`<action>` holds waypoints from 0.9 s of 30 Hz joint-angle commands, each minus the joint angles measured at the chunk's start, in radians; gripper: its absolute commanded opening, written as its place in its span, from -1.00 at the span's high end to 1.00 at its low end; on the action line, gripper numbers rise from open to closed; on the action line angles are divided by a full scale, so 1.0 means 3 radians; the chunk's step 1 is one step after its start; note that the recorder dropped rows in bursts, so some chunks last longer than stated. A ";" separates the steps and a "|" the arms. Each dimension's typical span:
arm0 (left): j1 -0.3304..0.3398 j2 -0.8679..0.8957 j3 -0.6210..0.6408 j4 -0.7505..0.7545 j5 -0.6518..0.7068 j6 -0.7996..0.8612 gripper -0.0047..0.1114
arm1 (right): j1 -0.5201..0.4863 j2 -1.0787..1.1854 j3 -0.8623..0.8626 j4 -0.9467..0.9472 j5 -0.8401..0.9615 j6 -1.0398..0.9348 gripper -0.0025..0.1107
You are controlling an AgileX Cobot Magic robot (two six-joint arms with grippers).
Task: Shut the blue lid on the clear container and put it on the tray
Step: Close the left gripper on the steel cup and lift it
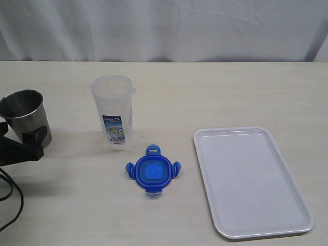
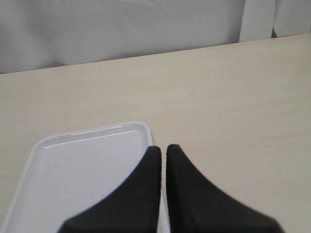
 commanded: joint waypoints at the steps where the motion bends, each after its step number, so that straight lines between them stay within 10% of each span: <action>1: -0.0029 0.0030 -0.0077 -0.0023 -0.0028 0.0009 -0.57 | 0.0008 -0.0007 0.0011 0.0001 0.0001 0.0002 0.88; 27: -0.0029 0.0435 -0.0551 0.0068 0.0195 0.0004 -0.56 | 0.0008 -0.0007 0.0011 0.0001 0.0001 0.0002 0.88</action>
